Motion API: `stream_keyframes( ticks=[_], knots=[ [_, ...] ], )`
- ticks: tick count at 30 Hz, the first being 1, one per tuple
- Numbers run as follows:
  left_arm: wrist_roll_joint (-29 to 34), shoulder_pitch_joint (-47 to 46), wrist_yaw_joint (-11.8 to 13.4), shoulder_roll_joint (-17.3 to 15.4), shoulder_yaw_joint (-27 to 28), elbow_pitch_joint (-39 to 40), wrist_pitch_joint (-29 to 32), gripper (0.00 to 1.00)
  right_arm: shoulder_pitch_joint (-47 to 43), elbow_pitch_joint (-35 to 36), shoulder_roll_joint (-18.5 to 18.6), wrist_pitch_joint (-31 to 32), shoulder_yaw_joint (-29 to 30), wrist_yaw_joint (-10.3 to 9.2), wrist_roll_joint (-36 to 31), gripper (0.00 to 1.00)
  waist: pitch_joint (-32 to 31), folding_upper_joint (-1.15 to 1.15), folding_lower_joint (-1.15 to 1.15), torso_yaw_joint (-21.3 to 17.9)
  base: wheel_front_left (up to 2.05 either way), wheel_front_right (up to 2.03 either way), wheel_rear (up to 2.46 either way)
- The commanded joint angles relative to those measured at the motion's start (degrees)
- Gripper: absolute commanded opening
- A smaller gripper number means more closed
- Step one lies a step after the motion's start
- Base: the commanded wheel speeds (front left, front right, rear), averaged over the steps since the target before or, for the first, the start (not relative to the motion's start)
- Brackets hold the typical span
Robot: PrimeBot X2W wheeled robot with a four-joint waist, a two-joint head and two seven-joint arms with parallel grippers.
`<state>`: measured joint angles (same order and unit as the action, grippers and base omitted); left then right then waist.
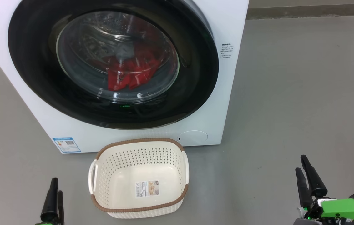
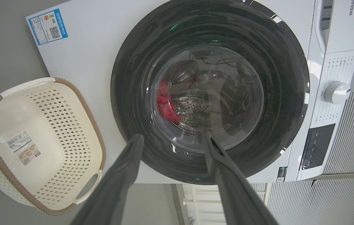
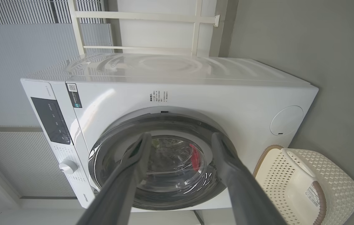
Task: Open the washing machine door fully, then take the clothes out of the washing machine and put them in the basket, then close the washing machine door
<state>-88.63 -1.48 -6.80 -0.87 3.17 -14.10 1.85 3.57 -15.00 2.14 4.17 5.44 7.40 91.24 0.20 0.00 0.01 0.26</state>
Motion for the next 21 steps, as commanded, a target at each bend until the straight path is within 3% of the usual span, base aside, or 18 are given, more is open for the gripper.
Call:
stream_keyframes(
  ticks=[1, 8, 21],
  knots=[
    [1.09, -1.88, -0.17, -0.97, 0.13, 2.22, -0.62, 1.0, 2.84, 2.33, 0.78, -0.69, -1.11, 0.02, -0.98, 1.0, 0.0, 0.0, -0.01, 0.02, 0.0, 0.0, 0.0],
    [3.86, -1.93, -0.21, -1.42, -0.49, 3.45, -1.64, 1.0, 3.26, 3.71, 1.86, -2.71, -3.49, 0.03, -3.14, 1.0, 0.01, 0.0, -0.01, 0.11, 0.0, 0.0, 0.0],
    [14.56, -1.89, -0.28, -2.24, -1.69, 5.23, -3.85, 1.0, 4.8, 4.23, 5.39, -6.34, -8.68, 0.03, -10.64, 1.0, -0.05, 0.0, -0.01, 0.3, 0.0, 0.0, 0.0]
  ],
)
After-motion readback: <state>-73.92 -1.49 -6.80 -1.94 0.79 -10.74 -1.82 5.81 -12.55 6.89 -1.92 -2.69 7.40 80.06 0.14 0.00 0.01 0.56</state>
